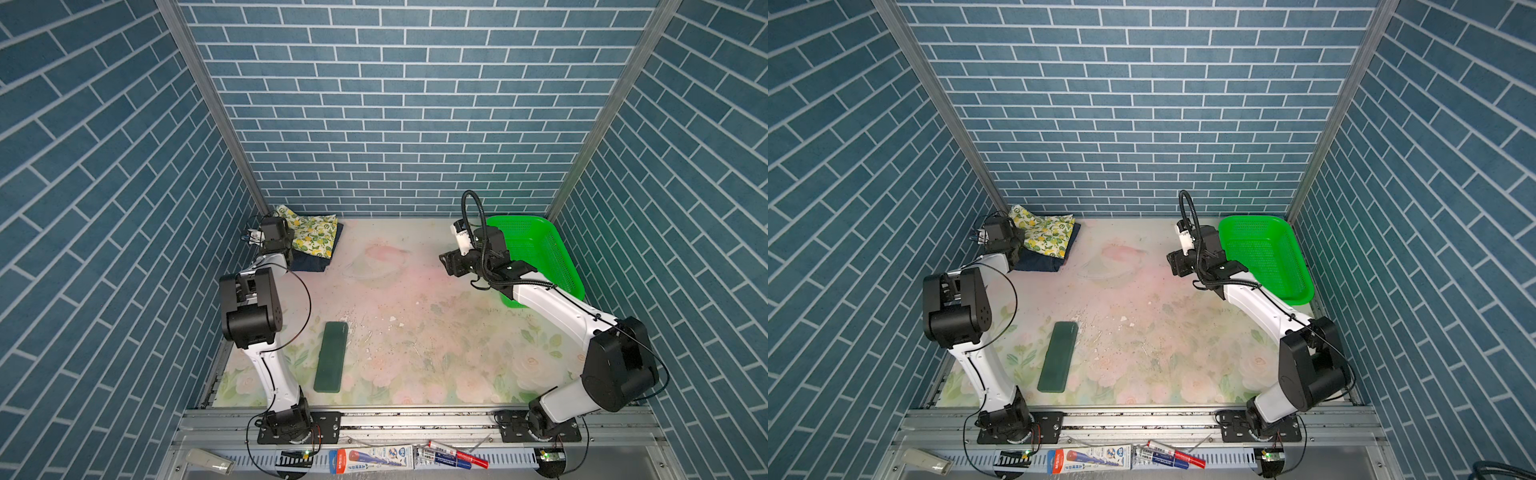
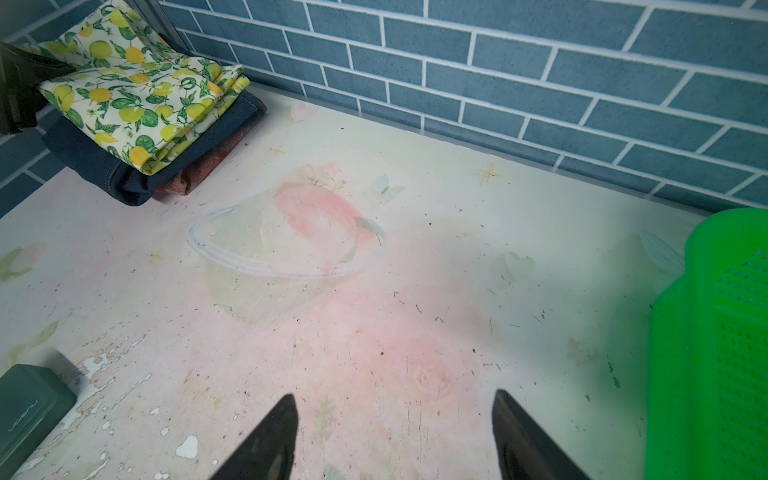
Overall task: Fold and stack the skirts
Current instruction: 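Carry the skirt onto the denim skirt with the left gripper while the right withdraws, then open the left gripper and release the skirt on the stack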
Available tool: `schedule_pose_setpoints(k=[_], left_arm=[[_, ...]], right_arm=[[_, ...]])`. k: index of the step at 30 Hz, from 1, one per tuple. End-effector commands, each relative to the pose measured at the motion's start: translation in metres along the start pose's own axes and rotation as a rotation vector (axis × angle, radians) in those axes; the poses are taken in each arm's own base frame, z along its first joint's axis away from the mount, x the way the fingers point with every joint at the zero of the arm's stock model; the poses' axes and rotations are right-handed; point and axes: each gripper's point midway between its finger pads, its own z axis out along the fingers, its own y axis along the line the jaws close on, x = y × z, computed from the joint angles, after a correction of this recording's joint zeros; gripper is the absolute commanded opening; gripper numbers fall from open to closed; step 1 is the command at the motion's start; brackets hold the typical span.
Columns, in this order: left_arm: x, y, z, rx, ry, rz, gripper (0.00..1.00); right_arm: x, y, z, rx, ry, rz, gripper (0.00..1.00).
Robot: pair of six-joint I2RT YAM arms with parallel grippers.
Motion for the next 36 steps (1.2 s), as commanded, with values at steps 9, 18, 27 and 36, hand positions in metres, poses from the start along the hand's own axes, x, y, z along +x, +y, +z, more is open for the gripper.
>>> schedule_pose_setpoints(k=[9, 18, 27, 36], left_arm=[[-0.016, 0.044, -0.019, -0.403, 0.09, 0.199, 0.99], [-0.031, 0.042, -0.035, -0.469, 0.11, 0.427, 1.0], [-0.052, 0.002, -0.072, -0.262, -0.037, 0.622, 1.0], [-0.021, -0.082, -0.15, 0.272, -0.155, 0.854, 1.0]], right_arm=[[-0.006, 0.003, -0.011, 0.001, -0.01, 0.014, 0.73], [-0.008, 0.005, -0.024, -0.006, -0.036, 0.031, 0.75], [-0.013, -0.027, -0.042, 0.123, -0.03, 0.063, 0.81], [0.0, -0.079, -0.069, 0.29, -0.108, 0.116, 0.95]])
